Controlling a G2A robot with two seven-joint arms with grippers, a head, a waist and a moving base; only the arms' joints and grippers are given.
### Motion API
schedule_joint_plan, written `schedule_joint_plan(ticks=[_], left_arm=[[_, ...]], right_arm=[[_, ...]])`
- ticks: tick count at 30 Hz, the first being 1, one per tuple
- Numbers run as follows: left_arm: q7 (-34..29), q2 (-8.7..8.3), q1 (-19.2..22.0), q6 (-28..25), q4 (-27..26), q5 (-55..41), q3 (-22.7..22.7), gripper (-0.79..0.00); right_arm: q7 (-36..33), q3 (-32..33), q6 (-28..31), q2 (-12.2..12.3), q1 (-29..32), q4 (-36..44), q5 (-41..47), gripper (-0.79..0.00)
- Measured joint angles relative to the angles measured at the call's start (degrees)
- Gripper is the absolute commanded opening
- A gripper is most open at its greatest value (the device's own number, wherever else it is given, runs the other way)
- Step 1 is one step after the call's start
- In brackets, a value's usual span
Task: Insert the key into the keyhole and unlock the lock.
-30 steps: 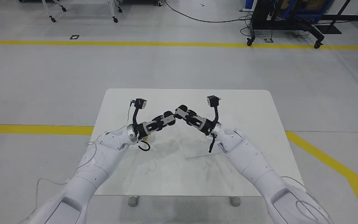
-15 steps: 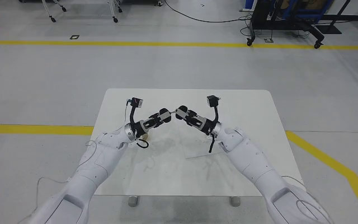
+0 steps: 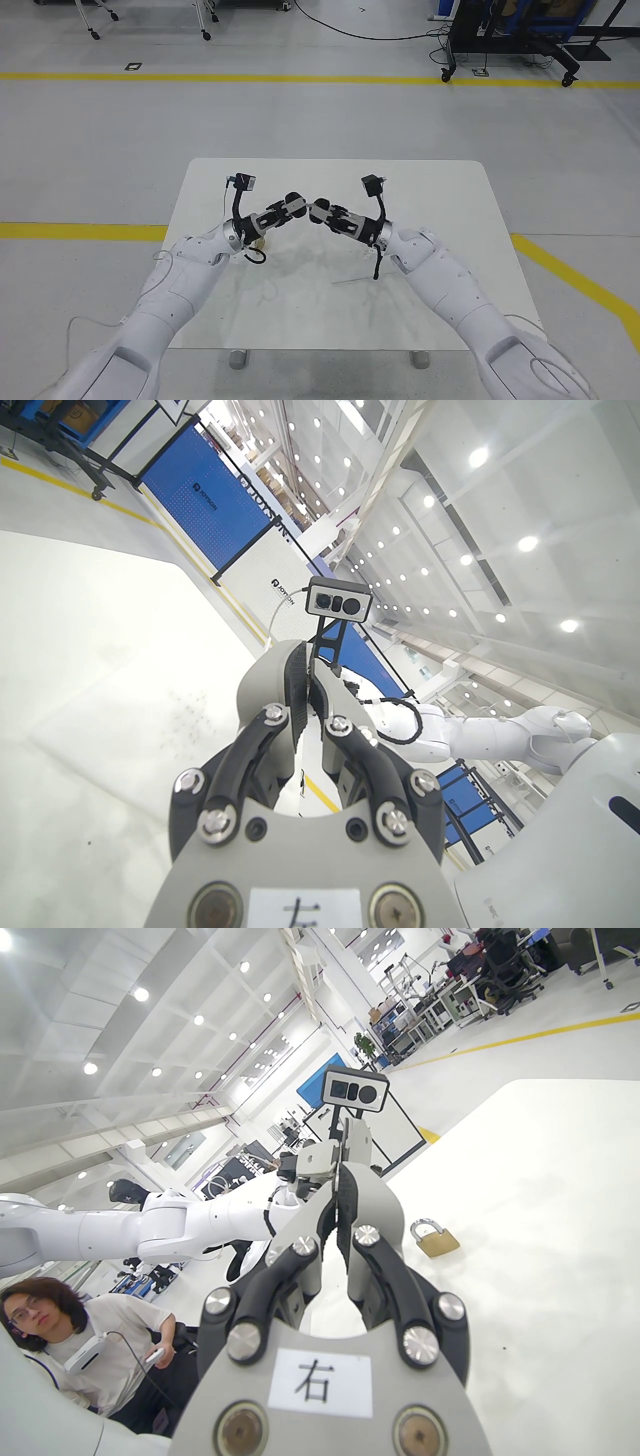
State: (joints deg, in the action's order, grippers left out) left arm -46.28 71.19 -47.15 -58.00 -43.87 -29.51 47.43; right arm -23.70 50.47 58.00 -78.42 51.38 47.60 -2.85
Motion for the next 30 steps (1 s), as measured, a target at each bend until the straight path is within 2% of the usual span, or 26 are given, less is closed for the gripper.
schedule_joint_plan(ticks=[5, 6, 7, 8, 14, 21, 28, 30], left_arm=[[0.0, -0.03, -0.1, 0.0, -0.2, 0.2, 0.5, -0.785], [0.0, -0.03, -0.1, 0.0, -0.2, 0.2, 0.5, -0.705], [0.0, -0.03, -0.1, 0.0, -0.3, 0.4, 0.5, -0.459], [0.0, -0.04, -0.1, 0.0, -0.3, 0.6, 0.6, 0.000], [0.2, -0.25, 0.1, 0.0, 1.1, 0.5, 1.9, 0.000], [0.7, -0.33, 0.1, 0.0, 1.9, 0.1, 2.6, 0.000], [1.1, -0.41, 0.1, 0.0, 1.4, 0.6, 2.8, 0.000], [3.2, -1.21, 0.7, 0.0, -0.5, 5.0, 4.6, 0.000]], right_arm=[[-1.6, -0.5, 0.0, -0.2, -0.4, -0.2, 1.3, -0.785], [-1.8, -0.5, 0.0, -0.2, -0.5, -0.3, 1.5, -0.785], [-1.9, -0.5, 0.0, -0.2, -0.6, -0.4, 1.7, -0.785], [-1.9, -0.4, 0.0, -0.2, -0.7, -0.6, 1.9, -0.785], [-0.6, 2.0, 0.0, 0.6, -1.0, -1.3, 2.0, -0.785], [0.5, 9.1, 0.0, 3.6, 1.9, 3.0, -0.6, -0.785], [0.4, 9.4, 0.0, 3.8, 2.0, 3.1, -0.7, -0.785], [0.4, 9.4, 0.0, 3.8, 2.0, 3.1, -0.7, -0.785]])
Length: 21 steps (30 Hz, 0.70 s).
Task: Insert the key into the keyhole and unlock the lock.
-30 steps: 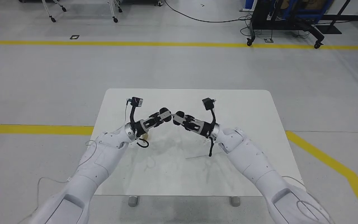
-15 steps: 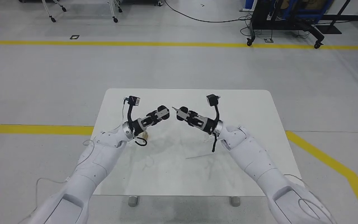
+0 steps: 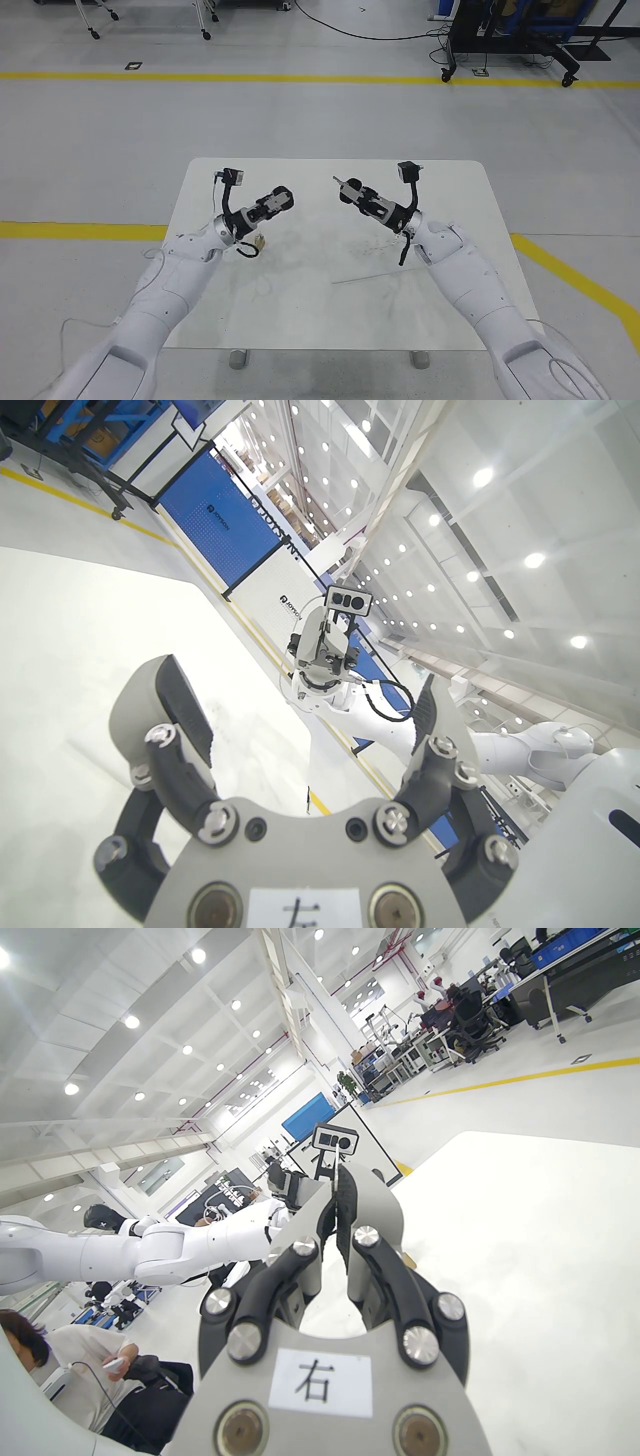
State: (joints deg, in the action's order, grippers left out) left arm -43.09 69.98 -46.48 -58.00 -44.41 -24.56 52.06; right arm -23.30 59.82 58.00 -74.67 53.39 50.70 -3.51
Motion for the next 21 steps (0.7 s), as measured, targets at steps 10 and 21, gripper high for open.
schedule_joint_plan(ticks=[10, 21], left_arm=[[9.6, -8.90, -14.2, 9.6, -29.6, 37.6, 24.1, 0.000], [0.6, -11.96, -31.7, 16.1, -51.3, 69.2, 30.8, 0.000]], right_arm=[[0.0, 0.0, 0.0, 0.0, 0.0, 0.0, 0.0, -0.785], [0.0, 0.0, 0.0, 0.0, 0.0, 0.0, 0.0, -0.785]])
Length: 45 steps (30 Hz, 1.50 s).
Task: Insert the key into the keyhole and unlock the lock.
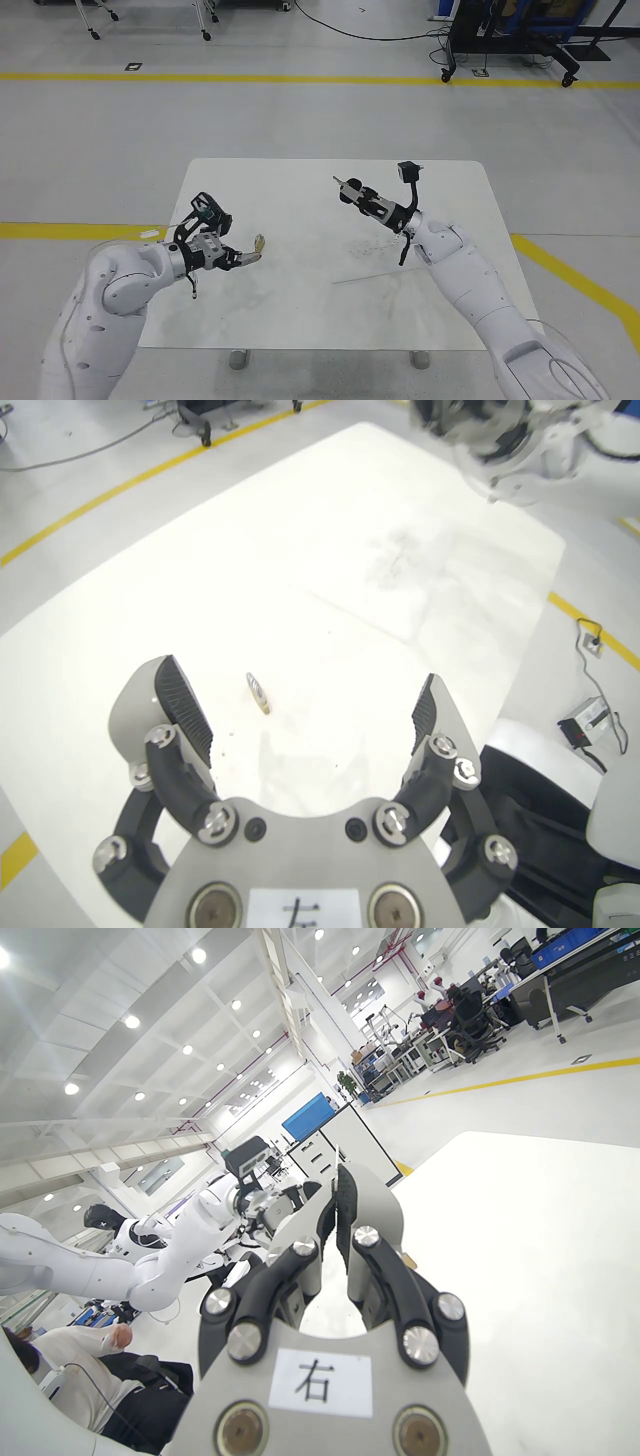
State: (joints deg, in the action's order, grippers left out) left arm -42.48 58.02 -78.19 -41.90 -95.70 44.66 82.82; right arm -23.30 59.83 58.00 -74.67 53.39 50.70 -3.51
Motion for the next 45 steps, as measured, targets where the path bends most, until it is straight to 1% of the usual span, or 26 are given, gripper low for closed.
schedule_joint_plan(ticks=[4, 7, 11, 13, 15, 16, 17, 19, 20, 21, 22, 29, 33, 35, 37, 42, 45], left_arm=[[0.9, 0.33, 1.7, 2.1, 3.6, 4.1, -3.3, 0.000], [2.2, 0.86, 4.7, 2.9, 8.4, 5.6, -6.8, 0.000], [3.2, 1.60, 8.5, 4.6, 13.0, 9.0, -11.1, -0.006], [4.0, 1.94, 9.7, 4.7, 14.5, 9.0, -12.6, -0.034], [4.4, 2.24, 11.0, 4.9, 16.0, 9.2, -14.1, -0.077], [4.5, 2.36, 11.5, 5.1, 16.6, 9.4, -14.7, -0.117], [4.7, 2.52, 12.1, 5.4, 17.4, 9.8, -15.4, -0.160], [4.8, 2.79, 13.2, 6.0, 18.8, 10.4, -16.6, -0.274], [4.9, 2.90, 13.6, 6.1, 19.4, 10.6, -17.1, -0.302], [4.9, 2.99, 14.0, 6.2, 19.8, 10.7, -17.5, -0.376], [5.0, 3.06, 14.3, 6.3, 20.2, 10.9, -17.8, -0.409], [4.4, 3.42, 16.2, 8.0, 22.1, 12.5, -19.6, -0.514], [4.8, 3.64, 17.0, 7.9, 23.1, 11.8, -20.2, -0.579], [5.0, 3.75, 17.5, 7.8, 23.8, 11.6, -20.5, -0.640], [5.2, 3.83, 17.8, 7.7, 24.2, 11.4, -20.8, -0.785], [7.4, 3.77, 18.1, 6.8, 25.0, 12.1, -20.7, -0.785], [7.8, 3.60, 17.9, 6.5, 25.3, 13.1, -20.5, -0.785]], right_arm=[[0.0, 0.0, 0.0, 0.0, 0.0, 0.0, 0.0, -0.785], [0.0, 0.0, 0.0, 0.0, 0.0, 0.0, 0.0, -0.785], [0.0, 0.0, 0.0, 0.0, 0.0, 0.0, 0.0, -0.785], [0.0, 0.0, 0.0, 0.0, 0.0, 0.0, 0.0, -0.785], [0.0, 0.0, 0.0, 0.0, 0.0, 0.0, 0.0, -0.785], [0.0, 0.0, 0.0, 0.0, 0.0, 0.0, 0.0, -0.785], [0.0, 0.0, 0.0, 0.0, 0.0, 0.0, 0.0, -0.785], [0.0, 0.0, 0.0, 0.0, 0.0, 0.0, 0.0, -0.785], [0.0, 0.0, 0.0, 0.0, 0.0, 0.0, 0.0, -0.785], [0.0, 0.0, 0.0, 0.0, 0.0, 0.0, 0.0, -0.785], [0.0, 0.0, 0.0, 0.0, 0.0, 0.0, 0.0, -0.785], [0.0, 0.0, 0.0, 0.0, 0.0, 0.0, 0.0, -0.785], [0.0, 0.0, 0.0, 0.0, 0.0, 0.0, 0.0, -0.785], [0.0, 0.0, 0.0, 0.0, 0.0, 0.0, 0.0, -0.785], [0.0, 0.0, 0.0, 0.0, 0.0, 0.0, 0.0, -0.785], [0.0, 0.0, 0.0, 0.0, 0.0, 0.0, 0.0, -0.785], [0.0, 0.0, 0.0, 0.0, 0.0, 0.0, 0.0, -0.785]])
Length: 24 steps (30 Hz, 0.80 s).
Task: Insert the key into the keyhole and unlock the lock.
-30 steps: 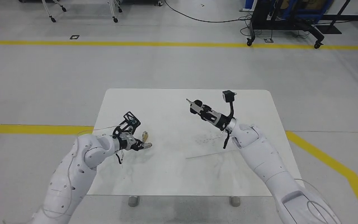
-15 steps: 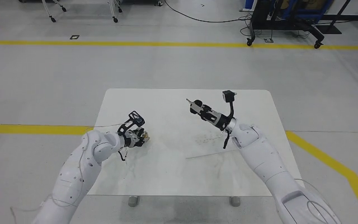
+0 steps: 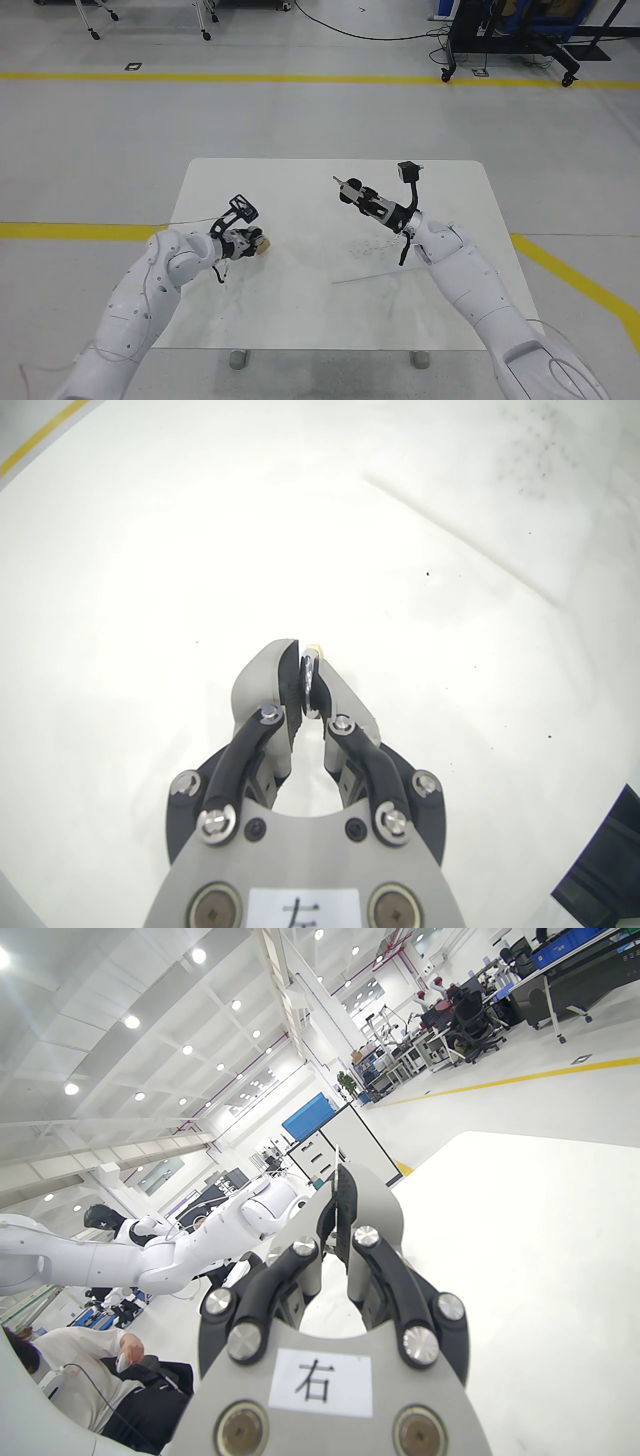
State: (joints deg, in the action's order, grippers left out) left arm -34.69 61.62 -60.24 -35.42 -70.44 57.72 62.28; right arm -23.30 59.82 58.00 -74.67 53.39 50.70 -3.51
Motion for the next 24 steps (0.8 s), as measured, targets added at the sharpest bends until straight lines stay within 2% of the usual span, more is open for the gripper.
schedule_joint_plan(ticks=[13, 18, 21, 24], left_arm=[[1.1, -0.02, 0.2, 0.7, 0.7, 1.2, -0.4, -0.785], [6.9, 0.04, -0.5, 0.6, 1.3, -4.0, 1.5, -0.785], [12.7, 0.32, -1.2, -1.5, 2.4, -9.9, 2.7, -0.785], [15.6, 0.64, -1.2, -2.5, 3.4, -13.6, 2.7, -0.785]], right_arm=[[0.0, 0.0, 0.0, 0.0, 0.0, 0.0, 0.0, -0.785], [0.0, 0.0, 0.0, 0.0, 0.0, 0.0, 0.0, -0.785], [0.0, 0.0, 0.0, 0.0, 0.0, 0.0, 0.0, -0.785], [0.0, 0.0, 0.0, 0.0, 0.0, 0.0, 0.0, -0.785]])
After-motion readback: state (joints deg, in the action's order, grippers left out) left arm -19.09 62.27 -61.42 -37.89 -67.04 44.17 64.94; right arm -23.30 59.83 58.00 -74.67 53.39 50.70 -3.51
